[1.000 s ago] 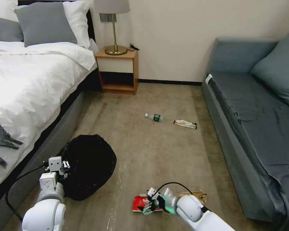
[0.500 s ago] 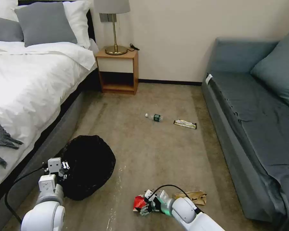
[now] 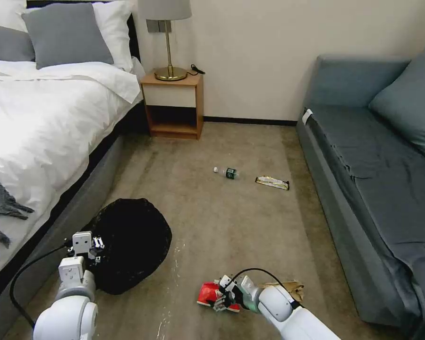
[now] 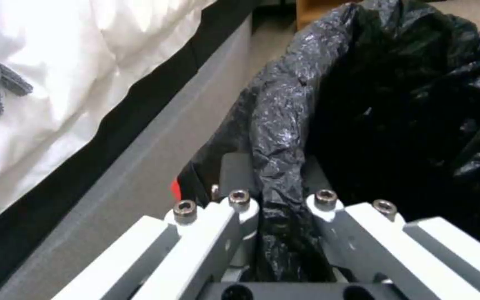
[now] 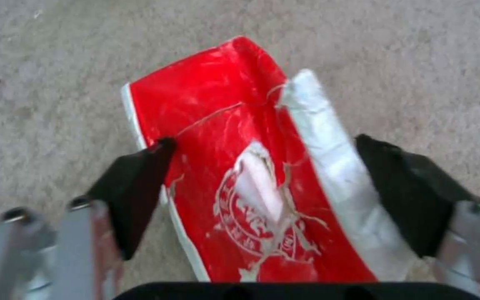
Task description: Pick up the trash bin, then pick up the garbage on the floor and place it into the trash bin.
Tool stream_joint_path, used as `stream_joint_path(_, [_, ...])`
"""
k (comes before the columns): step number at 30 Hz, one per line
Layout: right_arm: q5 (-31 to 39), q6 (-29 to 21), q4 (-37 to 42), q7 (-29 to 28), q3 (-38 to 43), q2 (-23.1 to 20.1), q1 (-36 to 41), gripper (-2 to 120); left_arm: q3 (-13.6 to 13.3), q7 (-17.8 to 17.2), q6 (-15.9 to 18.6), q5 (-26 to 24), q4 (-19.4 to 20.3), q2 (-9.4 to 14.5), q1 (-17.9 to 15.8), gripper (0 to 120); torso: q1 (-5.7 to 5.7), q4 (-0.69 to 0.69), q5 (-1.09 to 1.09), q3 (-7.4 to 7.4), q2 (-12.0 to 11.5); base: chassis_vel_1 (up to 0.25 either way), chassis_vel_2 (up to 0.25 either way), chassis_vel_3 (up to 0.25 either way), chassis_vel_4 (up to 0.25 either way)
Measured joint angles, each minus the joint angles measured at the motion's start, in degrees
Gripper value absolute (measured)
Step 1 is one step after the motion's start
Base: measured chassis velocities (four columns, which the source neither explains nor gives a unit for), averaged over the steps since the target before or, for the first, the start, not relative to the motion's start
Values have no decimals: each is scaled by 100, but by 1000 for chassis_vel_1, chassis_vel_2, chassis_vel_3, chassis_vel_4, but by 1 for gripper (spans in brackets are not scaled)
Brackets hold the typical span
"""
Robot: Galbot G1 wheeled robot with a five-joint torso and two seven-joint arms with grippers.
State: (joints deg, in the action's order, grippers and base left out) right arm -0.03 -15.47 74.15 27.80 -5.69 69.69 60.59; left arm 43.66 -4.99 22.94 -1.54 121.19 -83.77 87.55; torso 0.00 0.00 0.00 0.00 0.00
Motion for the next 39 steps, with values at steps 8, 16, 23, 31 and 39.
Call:
stream_joint_path(8, [-116, 144, -35, 69, 29, -61, 89, 47, -3, 28, -5, 12, 25, -15, 17, 4, 0, 0, -1, 0, 0, 0, 0, 0, 0])
stream_joint_path(16, [-122, 252, -80, 69, 113, -46, 119, 19, 32, 72, 47, -115, 50, -9, -5, 4, 0, 0, 0, 0, 0, 0, 0, 0, 0])
stream_joint_path(23, [-125, 337, -215, 69, 276, -34, 39, 0, 3, 95, 40, -90, 14, -37, -11, 4, 0, 0, 0, 0, 0, 0, 0, 0, 0])
stream_joint_path(31, [-89, 374, -282, 68, 519, -10, -38, 0, -17, 114, -2, -66, 6, -32, 12, 4, 0, 0, 0, 0, 0, 0, 0, 0, 0])
stream_joint_path(39, [75, 439, -152, 69, 858, 64, -39, 0, -32, 137, -49, -63, 6, 3, 67, 4, 0, 0, 0, 0, 0, 0, 0, 0, 0])
